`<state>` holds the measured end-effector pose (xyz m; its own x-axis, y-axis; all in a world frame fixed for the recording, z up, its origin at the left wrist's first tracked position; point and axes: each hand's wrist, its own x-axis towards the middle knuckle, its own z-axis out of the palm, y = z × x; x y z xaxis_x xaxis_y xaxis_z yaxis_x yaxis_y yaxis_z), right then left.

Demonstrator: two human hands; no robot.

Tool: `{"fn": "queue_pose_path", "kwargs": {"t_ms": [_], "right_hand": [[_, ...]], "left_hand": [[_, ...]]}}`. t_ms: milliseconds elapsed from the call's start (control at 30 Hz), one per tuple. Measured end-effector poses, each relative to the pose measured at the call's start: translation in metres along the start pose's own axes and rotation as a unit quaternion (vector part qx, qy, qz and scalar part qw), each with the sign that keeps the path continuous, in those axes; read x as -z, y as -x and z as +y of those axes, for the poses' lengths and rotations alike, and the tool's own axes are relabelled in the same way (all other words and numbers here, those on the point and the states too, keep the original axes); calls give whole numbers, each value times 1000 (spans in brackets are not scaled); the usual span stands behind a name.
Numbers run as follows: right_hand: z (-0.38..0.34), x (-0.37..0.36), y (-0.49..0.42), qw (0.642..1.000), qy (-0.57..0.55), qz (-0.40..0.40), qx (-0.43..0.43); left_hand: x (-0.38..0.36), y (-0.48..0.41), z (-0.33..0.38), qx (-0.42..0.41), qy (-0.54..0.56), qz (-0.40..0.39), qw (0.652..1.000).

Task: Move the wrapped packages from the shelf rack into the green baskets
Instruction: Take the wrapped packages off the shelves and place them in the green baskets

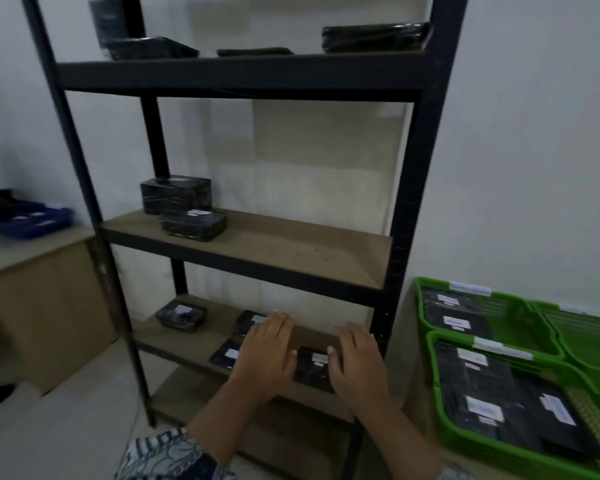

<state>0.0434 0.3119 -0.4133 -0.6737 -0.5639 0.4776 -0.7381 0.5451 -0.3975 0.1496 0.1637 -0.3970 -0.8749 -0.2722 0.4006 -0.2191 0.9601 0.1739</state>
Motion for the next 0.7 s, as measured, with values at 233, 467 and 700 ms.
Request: {"fn": "queue_pose_path", "kwargs": {"t_ms": [233,467,700], "right_hand": [[-84,-34,-37,997,1,-39,62],[-147,-81,-106,992,-36,-55,107],[-192,-146,-182,989,-18,-71,125]], "left_hand": [[37,12,-82,64,-46,21,997],[61,-13,-163,88,-82,50,992],[67,-62,-266,109,-107,18,988]]}}
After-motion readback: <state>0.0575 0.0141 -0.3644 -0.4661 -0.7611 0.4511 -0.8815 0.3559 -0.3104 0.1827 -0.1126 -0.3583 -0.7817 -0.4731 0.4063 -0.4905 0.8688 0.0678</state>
